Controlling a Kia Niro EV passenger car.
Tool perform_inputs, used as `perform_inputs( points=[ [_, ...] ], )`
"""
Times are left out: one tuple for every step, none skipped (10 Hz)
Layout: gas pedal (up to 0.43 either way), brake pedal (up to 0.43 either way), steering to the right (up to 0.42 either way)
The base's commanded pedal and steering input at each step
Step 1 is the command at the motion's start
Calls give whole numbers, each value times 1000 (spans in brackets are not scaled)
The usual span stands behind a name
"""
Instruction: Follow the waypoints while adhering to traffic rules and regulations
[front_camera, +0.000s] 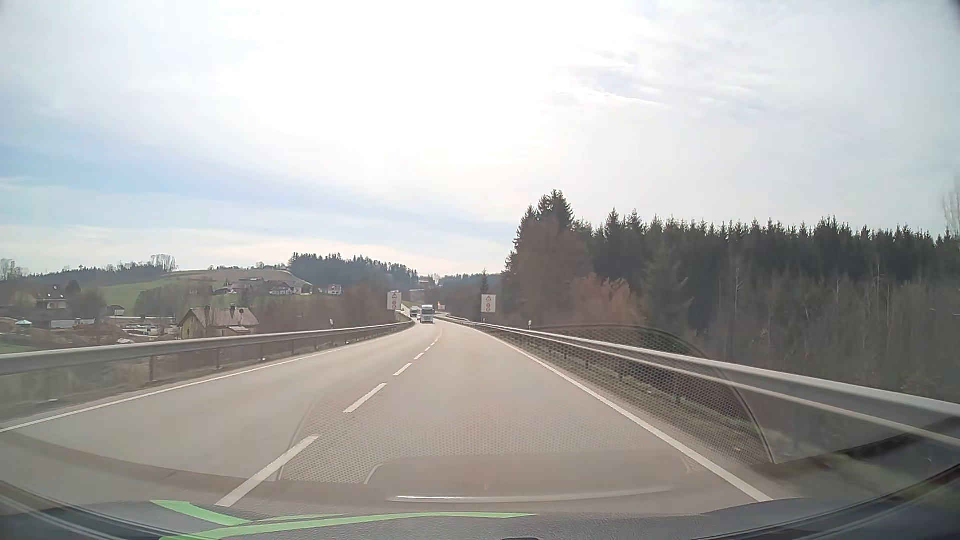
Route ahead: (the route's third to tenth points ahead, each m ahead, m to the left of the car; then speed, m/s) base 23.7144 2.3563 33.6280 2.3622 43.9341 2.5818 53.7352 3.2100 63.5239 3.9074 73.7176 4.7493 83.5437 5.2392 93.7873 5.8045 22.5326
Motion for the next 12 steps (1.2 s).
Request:
perform_inputs(
  points=[
    [0, 73, -1],
    [0, 73, -2],
    [0, 73, -2],
    [0, 73, -2],
    [0, 73, -3],
    [0, 73, -3],
    [0, 73, -3],
    [0, 73, -3],
    [0, 73, -3],
    [0, 73, -3],
    [0, 73, -3],
    [0, 67, -4]
  ],
)
